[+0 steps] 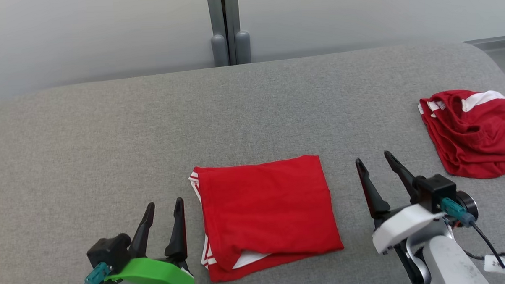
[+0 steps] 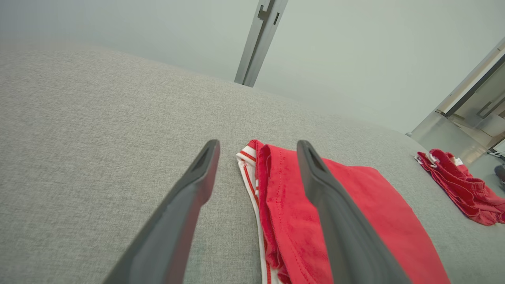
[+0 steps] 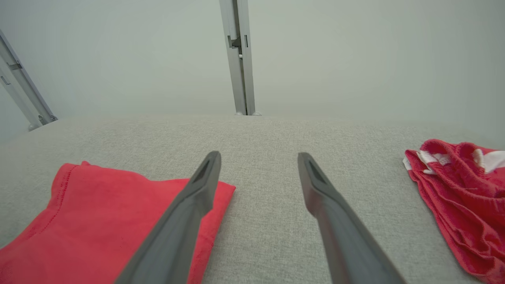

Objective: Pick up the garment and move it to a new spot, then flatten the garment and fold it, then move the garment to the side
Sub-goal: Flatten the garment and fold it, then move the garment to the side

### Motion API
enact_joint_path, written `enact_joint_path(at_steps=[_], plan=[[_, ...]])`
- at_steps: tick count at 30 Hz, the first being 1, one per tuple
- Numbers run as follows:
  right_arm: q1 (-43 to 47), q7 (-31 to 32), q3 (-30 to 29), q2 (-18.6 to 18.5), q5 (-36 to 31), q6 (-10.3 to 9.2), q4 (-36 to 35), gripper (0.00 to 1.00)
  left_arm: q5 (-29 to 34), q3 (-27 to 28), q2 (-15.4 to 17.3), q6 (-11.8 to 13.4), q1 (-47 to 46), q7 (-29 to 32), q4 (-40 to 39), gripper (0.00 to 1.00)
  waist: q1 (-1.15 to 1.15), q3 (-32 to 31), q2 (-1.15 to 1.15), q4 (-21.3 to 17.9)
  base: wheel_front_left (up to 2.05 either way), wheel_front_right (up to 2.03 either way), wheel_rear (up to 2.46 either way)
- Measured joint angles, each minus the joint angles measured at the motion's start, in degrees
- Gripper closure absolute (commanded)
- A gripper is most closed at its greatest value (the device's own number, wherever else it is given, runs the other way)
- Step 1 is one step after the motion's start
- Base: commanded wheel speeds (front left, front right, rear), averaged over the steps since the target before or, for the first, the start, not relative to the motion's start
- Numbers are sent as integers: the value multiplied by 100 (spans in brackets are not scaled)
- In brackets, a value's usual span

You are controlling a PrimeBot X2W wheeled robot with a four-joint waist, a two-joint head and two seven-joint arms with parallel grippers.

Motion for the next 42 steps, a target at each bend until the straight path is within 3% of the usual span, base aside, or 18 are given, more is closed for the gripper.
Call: enact_joint_path(at_steps=[6,16,36,42], plan=[[594,-1,-382,-1,-62,0,-343,0,301,547,-185,-100,406,-1,-142,0,0,-135,0,-83,0,0,0],[931,0,-480,-1,-18,0,-491,0,812,1036,-410,-281,842,0,-289,0,0,-299,0,-193,0,0,0],[901,0,-506,0,-124,0,-420,0,1168,1274,-533,-446,893,0,-303,0,0,-303,0,-186,0,0,0],[595,-1,-444,0,-427,0,-325,0,1223,1265,-536,-471,839,0,-264,0,0,-264,0,-149,0,0,0]])
